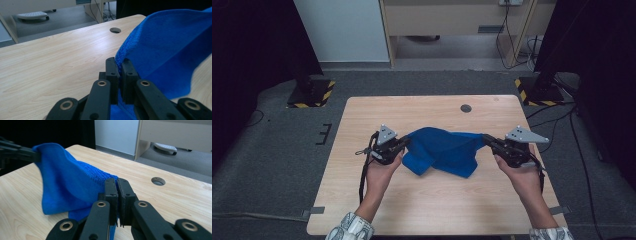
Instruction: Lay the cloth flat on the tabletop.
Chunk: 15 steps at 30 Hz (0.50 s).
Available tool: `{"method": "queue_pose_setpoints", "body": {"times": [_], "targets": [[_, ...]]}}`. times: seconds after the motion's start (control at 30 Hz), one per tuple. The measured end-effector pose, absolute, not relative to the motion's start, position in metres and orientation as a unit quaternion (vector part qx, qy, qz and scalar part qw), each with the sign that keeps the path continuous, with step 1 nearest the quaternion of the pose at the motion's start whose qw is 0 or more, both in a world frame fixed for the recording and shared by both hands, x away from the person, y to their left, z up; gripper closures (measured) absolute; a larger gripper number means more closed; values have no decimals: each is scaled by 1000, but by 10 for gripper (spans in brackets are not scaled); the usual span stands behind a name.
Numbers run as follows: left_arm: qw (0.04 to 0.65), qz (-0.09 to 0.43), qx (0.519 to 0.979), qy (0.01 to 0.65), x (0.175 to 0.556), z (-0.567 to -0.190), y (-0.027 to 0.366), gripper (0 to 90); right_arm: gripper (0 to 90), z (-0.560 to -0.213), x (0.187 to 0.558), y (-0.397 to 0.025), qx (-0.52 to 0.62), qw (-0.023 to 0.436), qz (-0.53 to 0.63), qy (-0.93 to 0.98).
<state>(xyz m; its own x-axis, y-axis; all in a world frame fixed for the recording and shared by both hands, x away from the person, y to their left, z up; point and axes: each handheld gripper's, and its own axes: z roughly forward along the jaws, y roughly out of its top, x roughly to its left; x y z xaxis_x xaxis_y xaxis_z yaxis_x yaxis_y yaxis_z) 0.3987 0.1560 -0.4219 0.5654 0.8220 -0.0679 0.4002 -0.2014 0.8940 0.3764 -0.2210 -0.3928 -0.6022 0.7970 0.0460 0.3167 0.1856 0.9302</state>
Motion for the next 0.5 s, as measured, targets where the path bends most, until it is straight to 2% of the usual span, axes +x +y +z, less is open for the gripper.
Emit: {"method": "queue_pose_setpoints", "body": {"times": [0.23, 0.5], "targets": [[483, 220, 739, 414, 403, -420, 157, 857, 871, -384, 367, -217, 367, 244, 509, 739], [475, 235, 738, 418, 388, -411, 162, 859, 871, -386, 376, -217, 373, 245, 500, 742]]}}
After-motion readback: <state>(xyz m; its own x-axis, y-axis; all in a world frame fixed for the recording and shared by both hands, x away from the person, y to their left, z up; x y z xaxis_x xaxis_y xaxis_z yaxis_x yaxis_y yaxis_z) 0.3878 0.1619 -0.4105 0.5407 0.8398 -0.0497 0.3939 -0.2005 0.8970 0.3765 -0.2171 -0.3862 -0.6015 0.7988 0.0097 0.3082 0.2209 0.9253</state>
